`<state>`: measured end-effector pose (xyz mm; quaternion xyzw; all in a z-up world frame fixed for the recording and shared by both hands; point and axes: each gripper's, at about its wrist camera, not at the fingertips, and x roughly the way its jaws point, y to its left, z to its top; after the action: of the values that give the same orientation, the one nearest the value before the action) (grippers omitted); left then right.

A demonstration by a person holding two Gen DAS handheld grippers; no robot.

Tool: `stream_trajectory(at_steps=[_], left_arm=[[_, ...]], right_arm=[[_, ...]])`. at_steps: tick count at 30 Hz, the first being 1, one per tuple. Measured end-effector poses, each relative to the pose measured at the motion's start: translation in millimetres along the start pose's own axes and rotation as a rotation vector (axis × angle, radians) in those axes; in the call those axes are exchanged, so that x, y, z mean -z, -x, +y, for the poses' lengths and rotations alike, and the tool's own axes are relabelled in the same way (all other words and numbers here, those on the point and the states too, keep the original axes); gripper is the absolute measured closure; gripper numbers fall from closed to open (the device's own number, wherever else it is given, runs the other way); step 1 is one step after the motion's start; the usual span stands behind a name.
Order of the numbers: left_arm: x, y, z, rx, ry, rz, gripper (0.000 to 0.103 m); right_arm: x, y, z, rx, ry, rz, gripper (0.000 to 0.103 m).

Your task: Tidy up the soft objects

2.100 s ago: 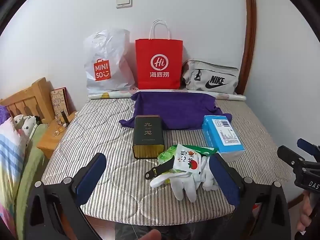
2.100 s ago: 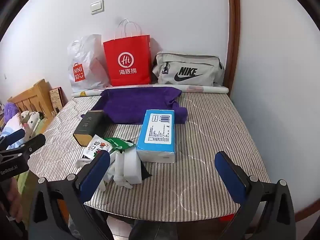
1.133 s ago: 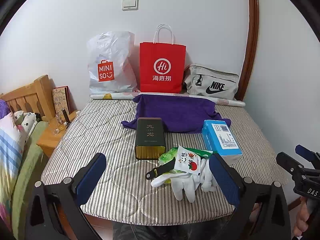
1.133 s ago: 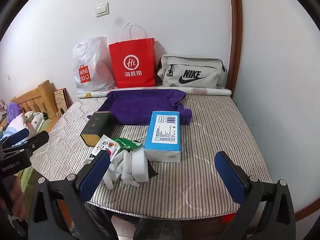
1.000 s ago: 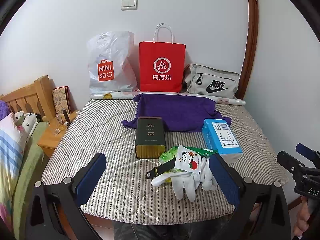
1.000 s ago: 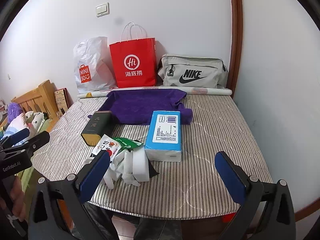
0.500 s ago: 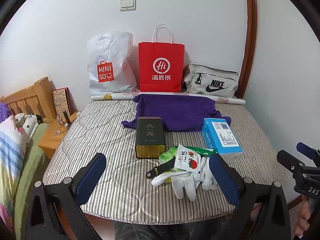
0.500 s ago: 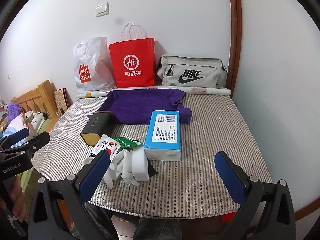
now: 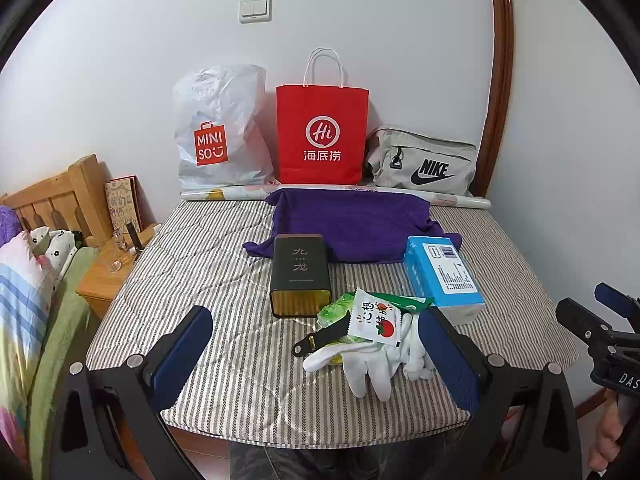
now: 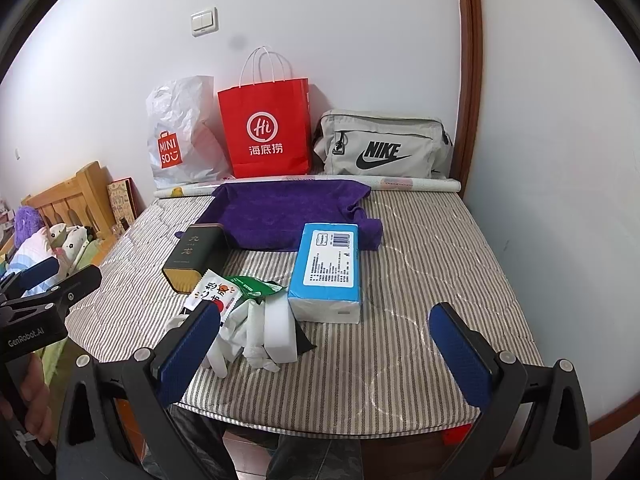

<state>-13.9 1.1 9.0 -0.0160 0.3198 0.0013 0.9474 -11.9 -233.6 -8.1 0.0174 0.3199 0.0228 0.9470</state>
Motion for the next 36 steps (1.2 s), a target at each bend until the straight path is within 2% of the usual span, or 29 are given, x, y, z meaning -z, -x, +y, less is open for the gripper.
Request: stream_trajectory(at_steps=[24,36], left_arm=[[0.6,0.3,-1.3,0.0,-0.002,0.003,0.0],[-6.4,3.2,-4.9,0.028,-0.016,0.003,0.0]], right_arm=[[-2.5,6.5,2.5,-0.004,0.011,-0.013,0.0],[-2.3,2.0,4.0,-0.024,0.011,-0.009,0.0]])
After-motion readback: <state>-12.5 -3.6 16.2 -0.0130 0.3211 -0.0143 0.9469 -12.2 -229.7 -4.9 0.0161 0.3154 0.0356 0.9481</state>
